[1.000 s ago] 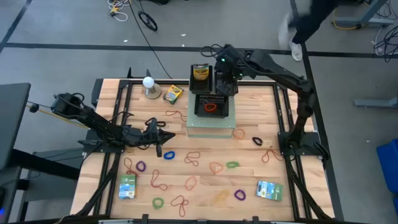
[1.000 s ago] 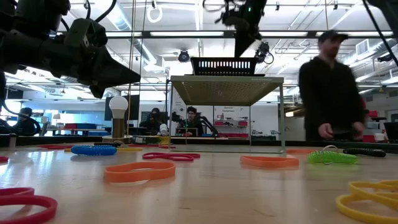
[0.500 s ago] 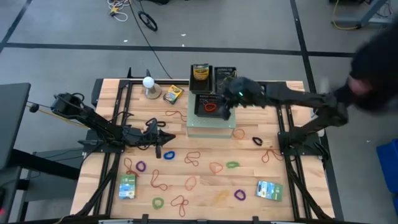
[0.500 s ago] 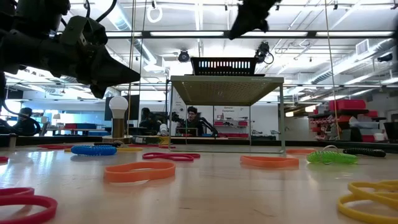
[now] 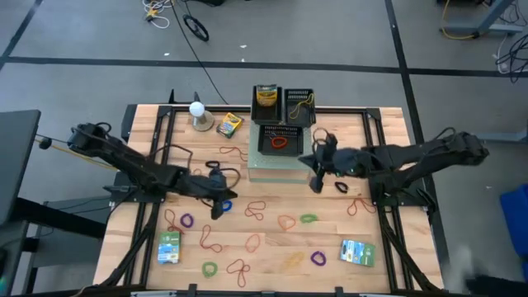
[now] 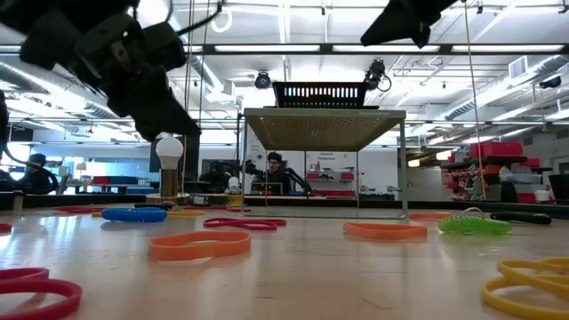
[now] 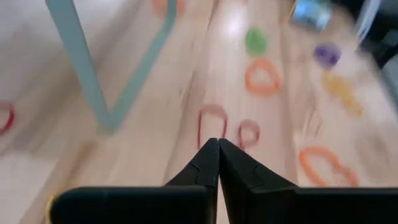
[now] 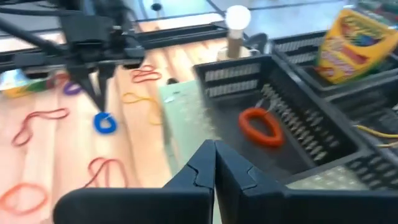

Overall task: Pick & Place Office Desk Supplies
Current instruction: Put the yellow rubber band into the top right black bin on the shelf

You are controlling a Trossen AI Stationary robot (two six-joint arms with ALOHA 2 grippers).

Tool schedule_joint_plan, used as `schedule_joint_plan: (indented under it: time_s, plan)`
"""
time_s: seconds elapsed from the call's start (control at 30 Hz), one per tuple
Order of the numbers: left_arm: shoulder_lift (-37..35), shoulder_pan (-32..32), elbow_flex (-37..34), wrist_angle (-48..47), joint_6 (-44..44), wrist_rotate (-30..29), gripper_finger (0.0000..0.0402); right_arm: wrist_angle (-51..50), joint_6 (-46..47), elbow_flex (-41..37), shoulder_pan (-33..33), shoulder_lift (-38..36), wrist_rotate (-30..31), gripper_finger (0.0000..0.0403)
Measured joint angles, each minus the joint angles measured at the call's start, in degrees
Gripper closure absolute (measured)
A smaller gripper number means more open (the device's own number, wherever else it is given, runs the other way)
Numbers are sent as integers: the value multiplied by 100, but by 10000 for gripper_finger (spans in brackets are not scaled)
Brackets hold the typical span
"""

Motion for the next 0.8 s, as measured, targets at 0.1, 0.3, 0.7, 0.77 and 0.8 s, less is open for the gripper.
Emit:
schedule_joint_plan:
  time_s: [0.1, 0.3, 0.7, 0.77, 0.8]
  plan:
    - [0, -7, 399, -1177, -349, 318, 358, 387, 3, -350, 292, -11, 25, 397]
    - [0, -109, 626, -2758, -1382, 568, 316, 2109, 178, -1395, 793, -11, 33, 397]
    - [0, 100, 629, -3909, -2449, 44, 302, 3631, 149, -2342, 1398, -11, 670, 397]
    - [0, 218, 629, -3908, -2434, 47, 302, 3630, 137, -2345, 1468, -11, 738, 397]
    - [0, 285, 629, -3911, -2408, 45, 302, 3639, 129, -2345, 1493, -11, 740, 397]
